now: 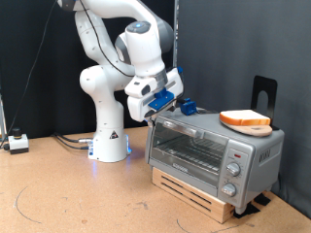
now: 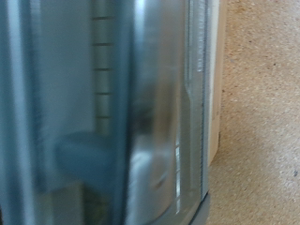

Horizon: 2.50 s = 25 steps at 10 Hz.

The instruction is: Make a piece of toast with the oven

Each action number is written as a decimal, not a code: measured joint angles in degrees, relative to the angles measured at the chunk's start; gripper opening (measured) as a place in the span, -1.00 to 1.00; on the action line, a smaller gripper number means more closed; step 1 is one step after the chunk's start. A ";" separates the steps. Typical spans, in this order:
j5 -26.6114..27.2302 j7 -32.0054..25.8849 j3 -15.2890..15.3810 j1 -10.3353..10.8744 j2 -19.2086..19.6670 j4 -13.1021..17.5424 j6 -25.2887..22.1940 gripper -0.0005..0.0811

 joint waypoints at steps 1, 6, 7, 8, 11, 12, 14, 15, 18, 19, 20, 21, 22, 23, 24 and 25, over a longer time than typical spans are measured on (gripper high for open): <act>-0.09 -0.36 0.00 0.03 1.31 -0.45 2.08 0.99; -0.48 -1.98 -1.11 -0.52 4.21 -0.43 5.37 0.99; -1.01 -1.98 -1.38 -1.07 4.36 -0.34 5.86 0.99; -1.30 -1.98 -1.57 -1.53 4.82 -0.14 6.61 0.99; -2.09 -1.98 -2.12 -1.97 9.07 1.98 9.87 0.99; -2.18 -1.98 -2.28 -2.01 11.05 3.07 10.91 0.99; -2.19 -2.25 -2.80 -2.18 14.93 5.40 11.89 0.99; -2.20 -2.63 -3.22 -2.28 16.60 6.36 12.27 0.99; -2.22 -3.65 -4.54 -2.96 20.96 8.65 12.56 0.99; -2.22 -4.23 -4.95 -3.20 22.19 9.27 12.83 0.99; -2.21 -4.90 -5.41 -3.46 23.29 9.86 13.08 0.99; -2.15 -5.70 -5.78 -3.73 24.21 10.38 13.23 0.99; -2.00 -6.50 -6.09 -3.91 25.02 10.86 13.29 0.99; -1.78 -7.04 -6.29 -4.09 25.68 11.18 13.32 0.99; -1.68 -7.40 -6.55 -4.23 26.30 11.49 13.35 0.99; -1.43 -7.50 -6.76 -4.34 26.93 11.74 13.51 0.99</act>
